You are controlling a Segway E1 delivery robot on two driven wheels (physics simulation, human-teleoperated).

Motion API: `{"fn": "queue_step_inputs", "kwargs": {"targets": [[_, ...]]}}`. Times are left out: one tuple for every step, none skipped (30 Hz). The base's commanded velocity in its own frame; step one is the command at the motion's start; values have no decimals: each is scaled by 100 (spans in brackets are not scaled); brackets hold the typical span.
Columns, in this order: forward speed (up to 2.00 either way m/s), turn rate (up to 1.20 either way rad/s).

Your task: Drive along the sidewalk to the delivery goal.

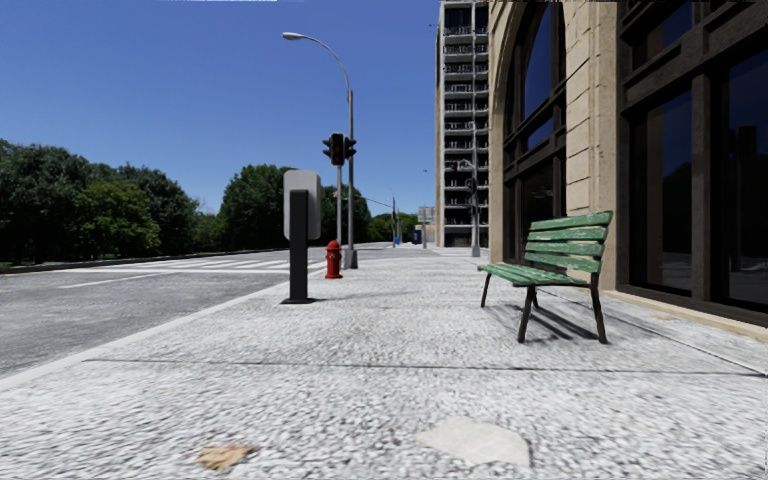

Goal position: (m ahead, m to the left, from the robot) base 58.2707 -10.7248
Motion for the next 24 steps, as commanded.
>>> {"fn": "queue_step_inputs", "kwargs": {"targets": [[198, 0], [198, 0], [198, 0], [198, 0], [198, 0], [198, 0], [198, 0], [198, 0], [198, 0], [198, 0], [198, 0], [198, 0], [198, 0], [198, 0], [198, 0], [198, 0], [198, 0], [198, 0], [198, 0], [198, 0], [198, 0], [198, 0], [198, 0], [198, 0]]}}
